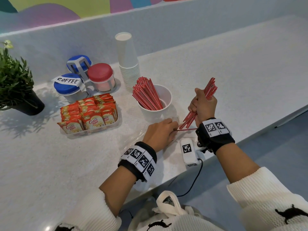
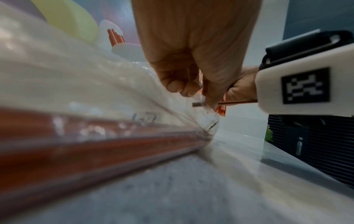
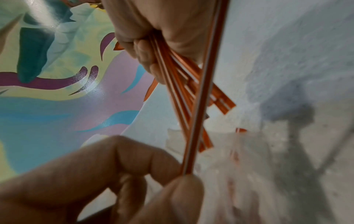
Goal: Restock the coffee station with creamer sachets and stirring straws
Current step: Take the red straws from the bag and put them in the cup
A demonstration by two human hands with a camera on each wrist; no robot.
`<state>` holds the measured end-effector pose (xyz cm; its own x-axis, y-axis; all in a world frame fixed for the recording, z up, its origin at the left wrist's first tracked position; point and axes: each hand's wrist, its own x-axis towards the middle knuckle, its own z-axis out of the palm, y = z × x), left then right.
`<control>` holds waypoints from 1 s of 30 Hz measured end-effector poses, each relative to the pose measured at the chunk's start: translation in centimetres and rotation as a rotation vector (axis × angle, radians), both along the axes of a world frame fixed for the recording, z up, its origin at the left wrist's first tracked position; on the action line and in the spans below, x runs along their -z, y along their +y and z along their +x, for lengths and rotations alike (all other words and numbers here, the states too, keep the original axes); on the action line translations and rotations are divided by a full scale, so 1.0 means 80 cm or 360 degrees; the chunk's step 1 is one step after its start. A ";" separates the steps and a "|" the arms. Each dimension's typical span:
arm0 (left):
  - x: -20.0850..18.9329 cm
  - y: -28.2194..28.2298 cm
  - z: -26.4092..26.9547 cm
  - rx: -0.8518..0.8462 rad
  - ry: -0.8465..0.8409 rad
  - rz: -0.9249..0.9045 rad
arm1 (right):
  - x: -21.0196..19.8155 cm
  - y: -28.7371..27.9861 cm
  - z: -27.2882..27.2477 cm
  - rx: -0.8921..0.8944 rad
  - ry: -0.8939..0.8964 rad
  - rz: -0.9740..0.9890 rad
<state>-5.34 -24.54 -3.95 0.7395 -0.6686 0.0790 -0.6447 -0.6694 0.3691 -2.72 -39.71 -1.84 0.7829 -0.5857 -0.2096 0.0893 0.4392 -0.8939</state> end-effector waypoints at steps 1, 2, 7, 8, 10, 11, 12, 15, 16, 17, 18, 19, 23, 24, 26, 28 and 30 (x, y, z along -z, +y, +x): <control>0.000 0.000 -0.001 -0.0012 -0.0005 -0.0010 | 0.001 -0.001 -0.001 -0.0003 -0.0002 0.0010; 0.001 0.000 -0.002 -0.0024 -0.0003 -0.0021 | 0.001 -0.002 -0.003 -0.0001 -0.0006 0.0017; 0.001 0.006 -0.002 -0.0160 0.0110 -0.0164 | -0.014 -0.024 -0.009 0.0164 -0.0106 0.0037; 0.002 0.008 -0.001 -0.0195 0.0135 -0.0225 | -0.018 -0.034 -0.010 0.0232 -0.0132 0.0050; 0.003 0.010 -0.001 -0.0260 0.0163 -0.0342 | -0.025 -0.052 -0.014 0.0362 -0.0157 0.0063; 0.004 0.009 0.000 -0.0283 0.0180 -0.0383 | -0.026 -0.059 -0.017 0.0395 -0.0155 0.0054; 0.005 0.007 0.000 -0.0298 0.0198 -0.0411 | -0.026 -0.063 -0.021 0.0389 -0.0146 0.0025; 0.003 -0.003 0.000 -0.0324 0.0231 -0.0471 | -0.015 -0.052 -0.032 0.0148 -0.0094 -0.0159; 0.002 -0.006 0.001 -0.0327 0.0237 -0.0498 | -0.010 -0.043 -0.034 0.0022 -0.0082 -0.0226; 0.000 -0.010 0.001 -0.0321 0.0237 -0.0527 | -0.004 -0.033 -0.037 -0.0105 -0.0071 -0.0289; -0.001 -0.013 0.001 -0.0316 0.0230 -0.0551 | 0.001 -0.022 -0.039 -0.0229 -0.0058 -0.0353; -0.003 -0.016 0.001 -0.0304 0.0216 -0.0566 | 0.005 -0.012 -0.040 -0.0334 -0.0042 -0.0422; -0.008 -0.020 0.004 -0.0307 0.0176 -0.0398 | 0.008 0.005 -0.040 -0.0484 0.0012 -0.0678; -0.009 -0.019 0.006 -0.0339 0.0189 -0.0291 | 0.006 0.004 -0.039 -0.0444 0.0024 -0.0704; -0.009 -0.018 0.009 -0.0398 0.0215 -0.0073 | 0.001 -0.004 -0.037 -0.0302 0.0038 -0.0715; -0.009 -0.018 0.009 -0.0419 0.0220 0.0110 | -0.002 -0.013 -0.035 -0.0179 0.0051 -0.0795; -0.007 -0.020 0.008 -0.0409 0.0214 0.0253 | -0.002 -0.018 -0.036 -0.0095 0.0058 -0.0847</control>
